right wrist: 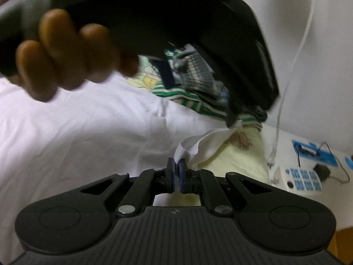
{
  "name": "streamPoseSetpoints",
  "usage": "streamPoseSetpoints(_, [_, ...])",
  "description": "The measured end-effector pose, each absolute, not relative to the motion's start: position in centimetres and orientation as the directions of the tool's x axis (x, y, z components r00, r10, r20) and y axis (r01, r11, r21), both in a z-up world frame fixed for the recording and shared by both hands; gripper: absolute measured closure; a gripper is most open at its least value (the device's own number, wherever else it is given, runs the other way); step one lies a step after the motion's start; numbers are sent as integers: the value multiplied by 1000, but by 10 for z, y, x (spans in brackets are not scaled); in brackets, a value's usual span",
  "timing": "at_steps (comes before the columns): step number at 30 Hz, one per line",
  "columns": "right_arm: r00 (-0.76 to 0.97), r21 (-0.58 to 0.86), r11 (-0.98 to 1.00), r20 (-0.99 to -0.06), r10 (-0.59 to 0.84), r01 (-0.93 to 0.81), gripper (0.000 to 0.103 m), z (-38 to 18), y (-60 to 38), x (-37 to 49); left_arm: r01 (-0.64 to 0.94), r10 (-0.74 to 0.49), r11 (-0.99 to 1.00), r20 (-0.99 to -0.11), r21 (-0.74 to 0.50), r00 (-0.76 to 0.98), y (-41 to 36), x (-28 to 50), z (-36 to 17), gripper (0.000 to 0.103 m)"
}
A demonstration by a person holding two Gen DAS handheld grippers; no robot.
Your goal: Fold clothes
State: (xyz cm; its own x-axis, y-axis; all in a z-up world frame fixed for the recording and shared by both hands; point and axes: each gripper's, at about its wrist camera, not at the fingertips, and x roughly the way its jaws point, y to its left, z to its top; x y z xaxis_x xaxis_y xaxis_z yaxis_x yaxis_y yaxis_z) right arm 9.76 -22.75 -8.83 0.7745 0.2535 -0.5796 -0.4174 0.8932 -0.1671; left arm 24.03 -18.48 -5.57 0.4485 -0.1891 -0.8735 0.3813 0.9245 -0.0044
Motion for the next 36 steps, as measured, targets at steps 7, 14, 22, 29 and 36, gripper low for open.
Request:
streamPoseSetpoints(7, [764,-183,872,-583,275,-454,100,-87,-224,96,368,-141,929,-891,31,431,-190,251,-79,13])
streamPoseSetpoints(14, [759,-174,875,-591,274,-451,100,-87,-228,95,385,-130,918,-847,94,516,-186,238,-65,5])
streamPoseSetpoints(22, [764,-177,876,-585,273,-448,99,-85,-224,95,362,-64,916,-824,176,562,-186,244,-70,4])
streamPoseSetpoints(29, [763,-185,873,-587,270,-451,99,-87,-224,94,337,8,910,-823,241,568,-187,251,-87,3])
streamPoseSetpoints(36, [762,-179,876,-589,269,-448,100,-88,-224,95,326,-13,916,-798,232,603,-180,245,-77,3])
